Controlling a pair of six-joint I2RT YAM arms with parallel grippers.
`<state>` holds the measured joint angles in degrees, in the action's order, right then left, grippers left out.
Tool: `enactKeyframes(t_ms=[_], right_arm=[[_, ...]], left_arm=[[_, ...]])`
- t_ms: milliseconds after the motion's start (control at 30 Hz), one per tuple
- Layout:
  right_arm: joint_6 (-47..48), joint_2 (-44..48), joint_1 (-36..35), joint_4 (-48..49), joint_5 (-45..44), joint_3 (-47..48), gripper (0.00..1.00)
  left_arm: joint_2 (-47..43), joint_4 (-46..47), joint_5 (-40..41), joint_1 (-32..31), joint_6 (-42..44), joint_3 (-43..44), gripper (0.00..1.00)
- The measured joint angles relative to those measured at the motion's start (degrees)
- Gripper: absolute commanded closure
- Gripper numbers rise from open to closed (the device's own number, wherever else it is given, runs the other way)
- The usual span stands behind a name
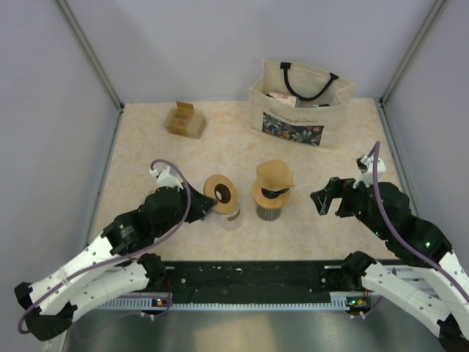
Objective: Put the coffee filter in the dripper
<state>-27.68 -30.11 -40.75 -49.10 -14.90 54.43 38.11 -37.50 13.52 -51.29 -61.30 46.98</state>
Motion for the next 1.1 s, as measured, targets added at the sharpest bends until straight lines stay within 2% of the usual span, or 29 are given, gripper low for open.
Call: enactKeyframes(t_ms=[233,533,833,1100], right_arm=[[0.2,0.0,0.0,0.28,-0.81,-0.04,0.01],[0.7,0.0,0.0,0.31,-0.9,-0.04,0.01],[0.7,0.07,0.0,0.31,-0.9,-0.04,0.01],[0.66,0.83,0.0,0.2,-1.2,-0.07,0.01]], left_arm=[[-4.48,12.39,3.98,0.04,-10.27,-10.99,1.0],[-10.67,16.52,7.89,0.17,-21.22,-17.31,1.0],[-10.47,18.86,7.32,0.28,-27.28,-21.4,1.0],[-10.6,24.59,5.81,0.63,-30.1,-26.18,1.0]])
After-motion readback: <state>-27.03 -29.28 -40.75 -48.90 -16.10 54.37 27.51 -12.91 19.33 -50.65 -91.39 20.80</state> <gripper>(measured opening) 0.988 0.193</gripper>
